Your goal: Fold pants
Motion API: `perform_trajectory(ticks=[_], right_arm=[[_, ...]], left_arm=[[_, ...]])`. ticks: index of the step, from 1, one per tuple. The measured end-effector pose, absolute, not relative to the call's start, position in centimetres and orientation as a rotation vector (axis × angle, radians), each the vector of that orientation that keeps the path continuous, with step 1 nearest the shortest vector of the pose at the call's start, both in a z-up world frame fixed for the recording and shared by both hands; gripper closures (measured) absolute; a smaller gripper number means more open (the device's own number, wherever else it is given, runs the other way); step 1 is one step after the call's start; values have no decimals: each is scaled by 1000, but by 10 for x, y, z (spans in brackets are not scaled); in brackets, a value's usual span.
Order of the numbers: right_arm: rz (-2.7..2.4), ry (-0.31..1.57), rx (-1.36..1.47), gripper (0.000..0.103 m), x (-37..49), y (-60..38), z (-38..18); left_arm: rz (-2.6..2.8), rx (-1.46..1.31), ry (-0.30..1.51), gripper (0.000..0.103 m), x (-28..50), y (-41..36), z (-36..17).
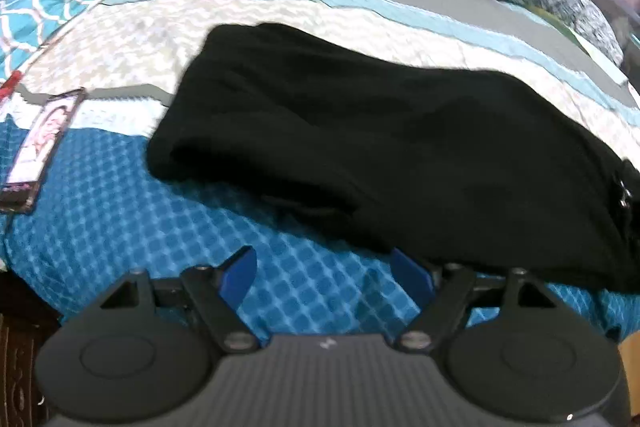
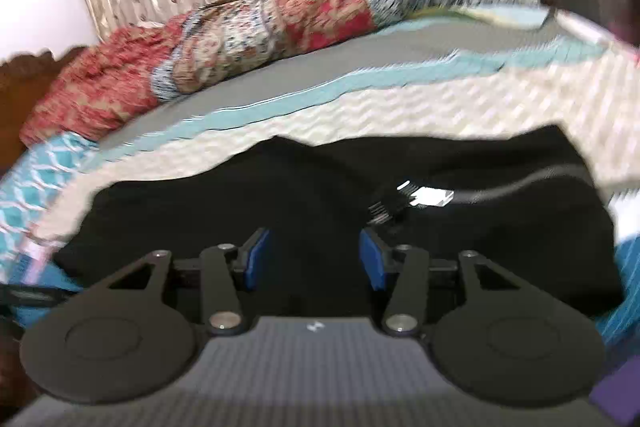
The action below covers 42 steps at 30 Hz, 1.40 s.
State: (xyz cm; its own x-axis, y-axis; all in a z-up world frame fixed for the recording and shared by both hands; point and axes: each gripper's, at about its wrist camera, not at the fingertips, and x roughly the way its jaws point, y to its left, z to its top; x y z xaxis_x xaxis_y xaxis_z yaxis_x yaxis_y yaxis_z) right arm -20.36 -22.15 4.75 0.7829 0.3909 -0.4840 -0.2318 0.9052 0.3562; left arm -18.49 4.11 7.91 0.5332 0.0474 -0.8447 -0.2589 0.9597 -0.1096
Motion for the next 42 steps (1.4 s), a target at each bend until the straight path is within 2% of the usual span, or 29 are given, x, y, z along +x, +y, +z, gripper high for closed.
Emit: perform_trajectory(ticks=[14, 20, 32, 35, 42], right_arm=[[315, 816, 428, 51, -204, -166, 13], [297, 874, 449, 51, -203, -167, 6], [307, 843, 417, 47, -213, -166, 12], [324, 819, 420, 45, -220, -171, 20], [359, 776, 456, 43, -242, -184, 35]], left_arm=[[171, -191, 1009, 22, -192, 31, 59], [182, -162, 1004, 11, -195, 22, 56], [205, -115, 1020, 7, -195, 13, 61], [224, -71, 979, 0, -200, 4, 72], [255, 7, 907, 0, -208, -14, 101]])
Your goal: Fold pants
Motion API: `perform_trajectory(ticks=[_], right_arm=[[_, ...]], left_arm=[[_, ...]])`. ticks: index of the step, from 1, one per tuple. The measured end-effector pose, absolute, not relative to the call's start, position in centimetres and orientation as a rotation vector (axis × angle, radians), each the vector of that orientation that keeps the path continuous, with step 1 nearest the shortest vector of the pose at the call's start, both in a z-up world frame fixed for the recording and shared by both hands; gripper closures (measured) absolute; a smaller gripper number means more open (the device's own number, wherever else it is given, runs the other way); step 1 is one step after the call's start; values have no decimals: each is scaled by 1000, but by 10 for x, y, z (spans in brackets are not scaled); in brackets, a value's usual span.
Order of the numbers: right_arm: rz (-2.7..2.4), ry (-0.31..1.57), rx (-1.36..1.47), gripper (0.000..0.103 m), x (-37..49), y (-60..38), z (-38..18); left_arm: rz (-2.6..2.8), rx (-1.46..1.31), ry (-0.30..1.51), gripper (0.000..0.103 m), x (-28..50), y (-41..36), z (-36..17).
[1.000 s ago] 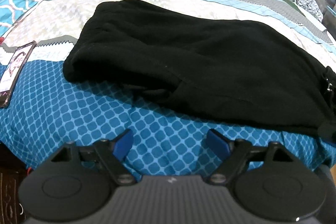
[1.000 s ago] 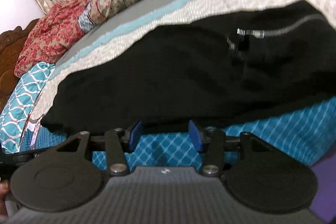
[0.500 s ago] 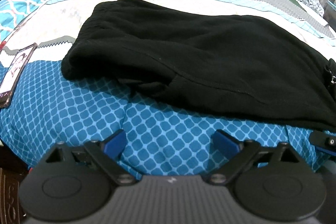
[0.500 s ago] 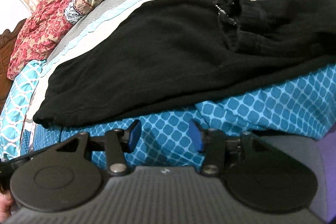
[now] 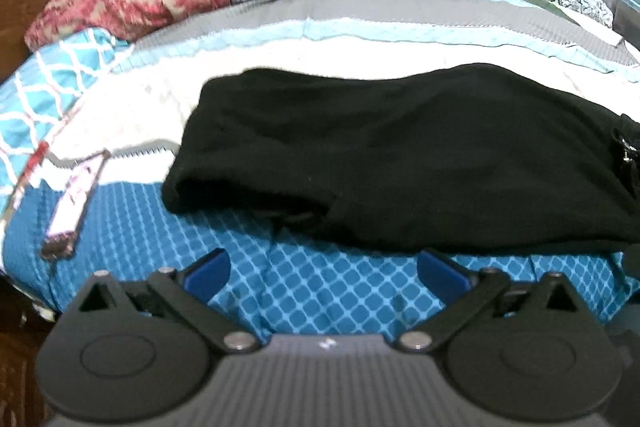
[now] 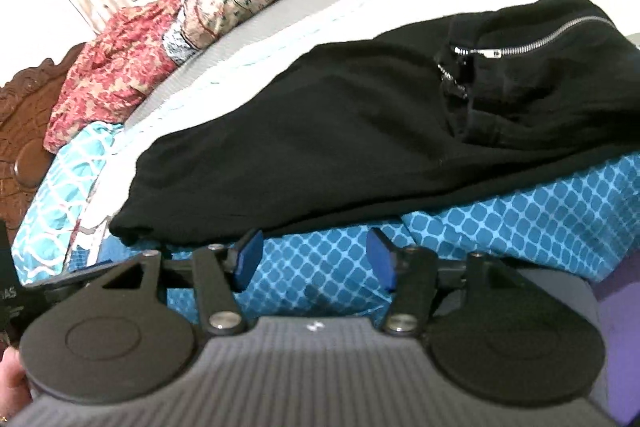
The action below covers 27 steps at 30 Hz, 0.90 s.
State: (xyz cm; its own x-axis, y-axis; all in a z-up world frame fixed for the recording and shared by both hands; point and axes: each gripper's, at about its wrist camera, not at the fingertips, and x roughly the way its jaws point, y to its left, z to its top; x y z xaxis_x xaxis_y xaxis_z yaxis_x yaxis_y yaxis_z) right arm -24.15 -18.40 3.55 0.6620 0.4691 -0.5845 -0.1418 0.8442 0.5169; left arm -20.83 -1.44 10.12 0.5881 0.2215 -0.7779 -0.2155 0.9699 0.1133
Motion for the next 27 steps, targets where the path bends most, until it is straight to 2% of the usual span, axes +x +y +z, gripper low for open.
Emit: perform_trajectory(ticks=[13, 21, 27], right_arm=[[357, 660, 413, 42, -256, -183, 50], [319, 654, 447, 41, -259, -180, 49], [309, 657, 452, 35, -267, -180, 49]], left_arm=[[256, 33, 856, 0, -220, -19, 124], [260, 21, 918, 0, -220, -20, 121], [255, 30, 931, 0, -226, -25, 117]])
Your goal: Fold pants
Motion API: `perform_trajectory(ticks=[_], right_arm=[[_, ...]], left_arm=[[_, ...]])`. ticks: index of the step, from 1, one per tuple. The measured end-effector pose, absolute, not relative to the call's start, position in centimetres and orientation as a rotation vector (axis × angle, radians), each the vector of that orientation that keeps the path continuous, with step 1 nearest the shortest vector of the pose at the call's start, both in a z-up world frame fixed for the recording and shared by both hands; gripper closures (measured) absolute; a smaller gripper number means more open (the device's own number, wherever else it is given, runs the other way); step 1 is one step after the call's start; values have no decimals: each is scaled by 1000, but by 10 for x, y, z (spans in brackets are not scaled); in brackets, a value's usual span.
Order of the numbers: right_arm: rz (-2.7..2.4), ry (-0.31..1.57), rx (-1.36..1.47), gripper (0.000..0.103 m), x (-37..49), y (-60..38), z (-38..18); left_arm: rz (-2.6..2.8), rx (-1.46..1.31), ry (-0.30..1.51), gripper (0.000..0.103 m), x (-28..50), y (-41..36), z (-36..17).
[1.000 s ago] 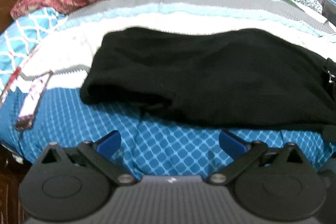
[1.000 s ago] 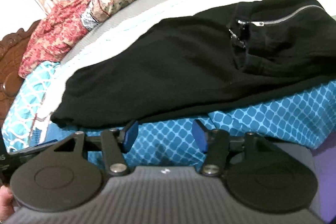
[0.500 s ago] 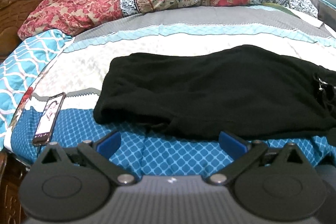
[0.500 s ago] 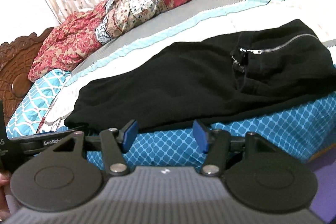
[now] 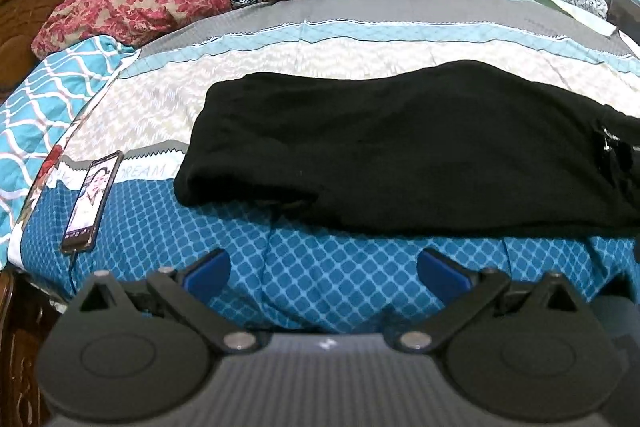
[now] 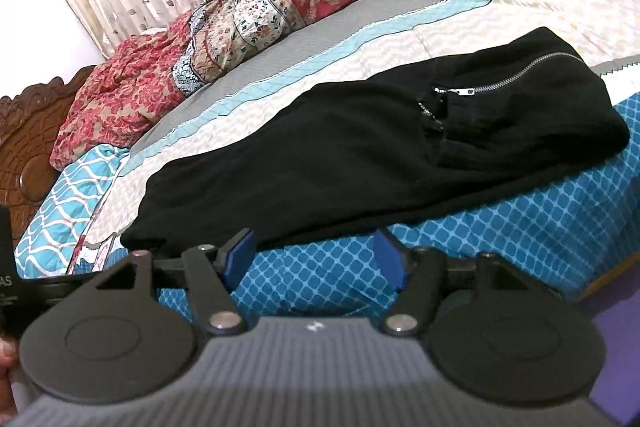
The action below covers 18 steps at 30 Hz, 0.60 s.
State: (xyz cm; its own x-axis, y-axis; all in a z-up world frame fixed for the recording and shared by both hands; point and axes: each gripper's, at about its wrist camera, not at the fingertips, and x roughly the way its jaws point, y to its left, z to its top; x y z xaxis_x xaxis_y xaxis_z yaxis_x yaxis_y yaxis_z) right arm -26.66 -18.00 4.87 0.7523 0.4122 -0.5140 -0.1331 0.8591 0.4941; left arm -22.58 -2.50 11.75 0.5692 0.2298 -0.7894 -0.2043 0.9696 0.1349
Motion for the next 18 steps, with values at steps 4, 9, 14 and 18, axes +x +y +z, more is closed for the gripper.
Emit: perform_trajectory(ticks=[4, 9, 14, 18], right_arm=[[302, 668, 461, 33, -269, -182, 46], [297, 672, 459, 31, -272, -184, 46], [281, 650, 446, 29, -277, -184, 49], [252, 634, 456, 29, -280, -186, 50]], left_arm=[[256, 40, 936, 0, -230, -27, 115], [255, 27, 948, 0, -233, -26, 113], [237, 36, 950, 0, -231, -34, 114], [198, 71, 941, 0, -225, -51, 117]])
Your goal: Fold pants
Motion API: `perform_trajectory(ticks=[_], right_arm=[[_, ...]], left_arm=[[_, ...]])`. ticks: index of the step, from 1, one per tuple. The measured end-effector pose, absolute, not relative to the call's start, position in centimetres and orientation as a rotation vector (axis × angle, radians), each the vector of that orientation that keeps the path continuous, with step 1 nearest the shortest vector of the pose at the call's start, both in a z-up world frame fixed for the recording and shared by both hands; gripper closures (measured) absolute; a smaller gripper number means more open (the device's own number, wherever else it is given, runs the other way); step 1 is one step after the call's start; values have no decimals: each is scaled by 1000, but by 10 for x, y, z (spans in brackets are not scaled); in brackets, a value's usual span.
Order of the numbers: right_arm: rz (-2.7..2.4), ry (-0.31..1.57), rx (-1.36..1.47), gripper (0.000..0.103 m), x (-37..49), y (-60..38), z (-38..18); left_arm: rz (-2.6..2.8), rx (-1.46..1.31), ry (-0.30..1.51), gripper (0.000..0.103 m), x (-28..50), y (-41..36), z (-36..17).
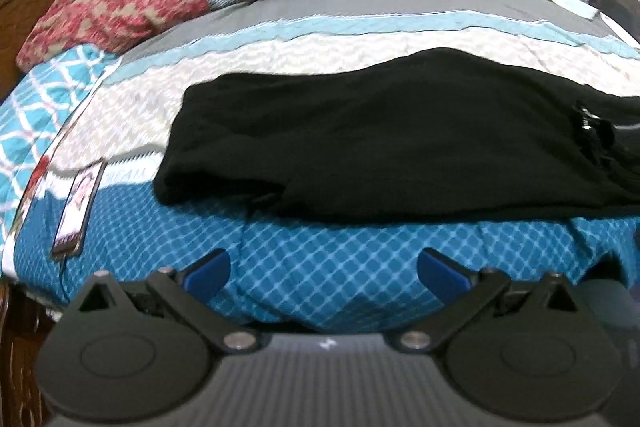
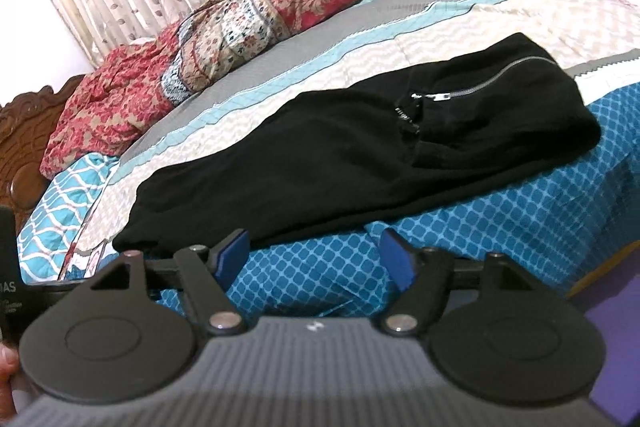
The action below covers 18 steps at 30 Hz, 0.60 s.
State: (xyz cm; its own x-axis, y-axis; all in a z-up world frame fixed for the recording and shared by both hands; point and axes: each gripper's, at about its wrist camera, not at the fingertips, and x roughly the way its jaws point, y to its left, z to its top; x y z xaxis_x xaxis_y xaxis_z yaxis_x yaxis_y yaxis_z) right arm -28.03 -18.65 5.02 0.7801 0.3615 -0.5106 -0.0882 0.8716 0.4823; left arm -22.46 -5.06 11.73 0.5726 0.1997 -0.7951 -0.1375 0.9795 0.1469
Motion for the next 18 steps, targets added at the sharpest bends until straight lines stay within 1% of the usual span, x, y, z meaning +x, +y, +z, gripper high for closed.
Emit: perform_trajectory(ticks=[10, 18], right_arm=[[155, 607, 516, 29, -290, -220, 43], [111, 608, 575, 29, -293, -250, 32]], left_arm=[[103, 157, 939, 0, -205, -104, 117], [32, 207, 993, 0, -198, -137, 105]])
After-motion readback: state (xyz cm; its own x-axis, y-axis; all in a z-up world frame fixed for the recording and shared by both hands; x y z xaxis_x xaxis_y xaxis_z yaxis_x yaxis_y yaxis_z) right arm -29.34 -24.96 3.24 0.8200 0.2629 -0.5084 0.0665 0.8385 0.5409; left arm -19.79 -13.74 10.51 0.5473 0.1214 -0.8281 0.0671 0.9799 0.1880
